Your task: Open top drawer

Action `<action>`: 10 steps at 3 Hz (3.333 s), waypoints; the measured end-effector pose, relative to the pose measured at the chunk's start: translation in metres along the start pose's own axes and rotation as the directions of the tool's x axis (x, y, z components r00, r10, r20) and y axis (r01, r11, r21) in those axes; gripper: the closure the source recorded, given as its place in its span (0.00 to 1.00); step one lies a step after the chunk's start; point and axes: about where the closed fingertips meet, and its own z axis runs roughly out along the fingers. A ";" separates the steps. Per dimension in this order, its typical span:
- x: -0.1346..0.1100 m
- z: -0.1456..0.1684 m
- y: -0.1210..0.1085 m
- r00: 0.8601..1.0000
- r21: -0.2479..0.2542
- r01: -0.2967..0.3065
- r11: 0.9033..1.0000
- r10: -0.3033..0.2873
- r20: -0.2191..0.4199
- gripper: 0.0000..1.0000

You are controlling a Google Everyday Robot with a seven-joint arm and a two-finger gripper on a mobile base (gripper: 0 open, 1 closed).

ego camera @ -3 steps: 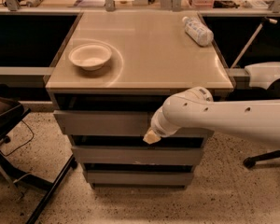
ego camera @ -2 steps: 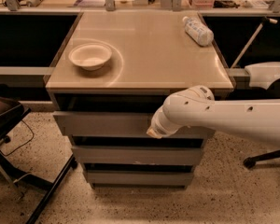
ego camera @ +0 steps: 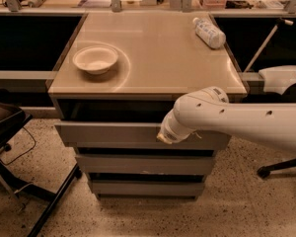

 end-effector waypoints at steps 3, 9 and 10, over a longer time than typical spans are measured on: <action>0.000 -0.012 0.013 1.000 0.023 0.004 1.000 -0.004 0.006 1.00; 0.026 -0.032 0.060 0.999 0.005 -0.032 0.999 0.032 -0.032 1.00; 0.024 -0.036 0.060 0.999 0.005 -0.032 0.999 0.032 -0.032 1.00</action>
Offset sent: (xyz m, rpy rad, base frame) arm -0.3798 -0.0183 -0.0396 -0.1843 0.0818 -0.1706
